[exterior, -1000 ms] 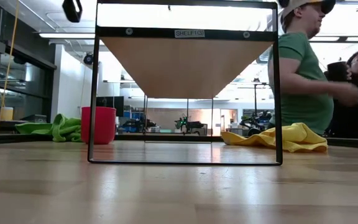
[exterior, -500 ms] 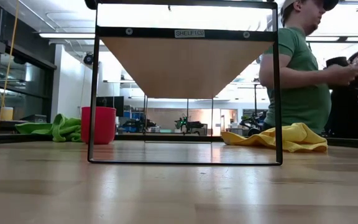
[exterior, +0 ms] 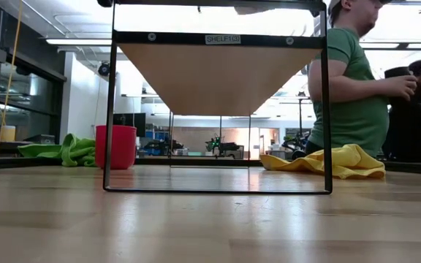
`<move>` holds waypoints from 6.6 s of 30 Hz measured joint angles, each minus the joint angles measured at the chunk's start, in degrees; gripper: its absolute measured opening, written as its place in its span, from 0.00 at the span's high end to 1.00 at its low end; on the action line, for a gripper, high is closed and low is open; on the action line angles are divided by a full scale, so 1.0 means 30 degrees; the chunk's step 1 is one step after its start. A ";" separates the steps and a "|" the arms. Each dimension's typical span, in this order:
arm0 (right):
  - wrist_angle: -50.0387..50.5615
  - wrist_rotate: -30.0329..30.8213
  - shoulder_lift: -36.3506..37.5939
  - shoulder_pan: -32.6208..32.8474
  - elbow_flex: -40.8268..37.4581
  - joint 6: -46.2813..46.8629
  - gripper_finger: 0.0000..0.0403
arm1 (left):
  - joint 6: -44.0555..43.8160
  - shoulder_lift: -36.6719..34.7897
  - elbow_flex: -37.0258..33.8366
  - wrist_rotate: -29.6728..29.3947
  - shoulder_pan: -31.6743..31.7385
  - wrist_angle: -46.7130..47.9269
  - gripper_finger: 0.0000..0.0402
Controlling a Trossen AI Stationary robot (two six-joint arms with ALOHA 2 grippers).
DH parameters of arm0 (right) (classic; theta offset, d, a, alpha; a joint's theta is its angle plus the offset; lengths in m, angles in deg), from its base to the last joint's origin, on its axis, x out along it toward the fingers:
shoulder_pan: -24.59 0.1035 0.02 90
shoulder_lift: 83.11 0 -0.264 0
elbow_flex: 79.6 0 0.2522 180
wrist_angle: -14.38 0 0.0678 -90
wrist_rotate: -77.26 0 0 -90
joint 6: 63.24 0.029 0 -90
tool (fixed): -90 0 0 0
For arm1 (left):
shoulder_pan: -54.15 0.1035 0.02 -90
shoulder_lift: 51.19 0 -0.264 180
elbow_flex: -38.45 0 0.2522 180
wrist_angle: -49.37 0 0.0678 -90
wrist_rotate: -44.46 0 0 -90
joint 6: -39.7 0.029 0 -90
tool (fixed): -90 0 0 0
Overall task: Stack small to large cups/mugs on shelf
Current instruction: Put the red cup on the shelf, then put the green cup on the shelf
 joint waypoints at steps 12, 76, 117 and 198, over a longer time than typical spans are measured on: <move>1.2695 -0.0620 -0.8500 -0.1976 1.0148 0.0110 1.00 | 0.0371 0.0007 0.0000 -0.0883 0.0001 0.0619 1.00; 1.5266 -0.2138 -1.3483 -0.3975 1.4040 0.2009 0.77 | 0.0365 0.0000 -0.0015 -0.1167 0.0001 0.0589 1.00; 0.7042 -0.1267 0.0710 -0.0402 0.0861 0.2381 0.77 | 0.0349 -0.0007 -0.0022 -0.1159 0.0001 0.0597 1.00; -1.0431 -0.1815 0.8437 0.0433 -1.0238 -0.1350 0.77 | -0.5707 0.9530 0.2202 0.1772 -1.4133 2.2368 0.56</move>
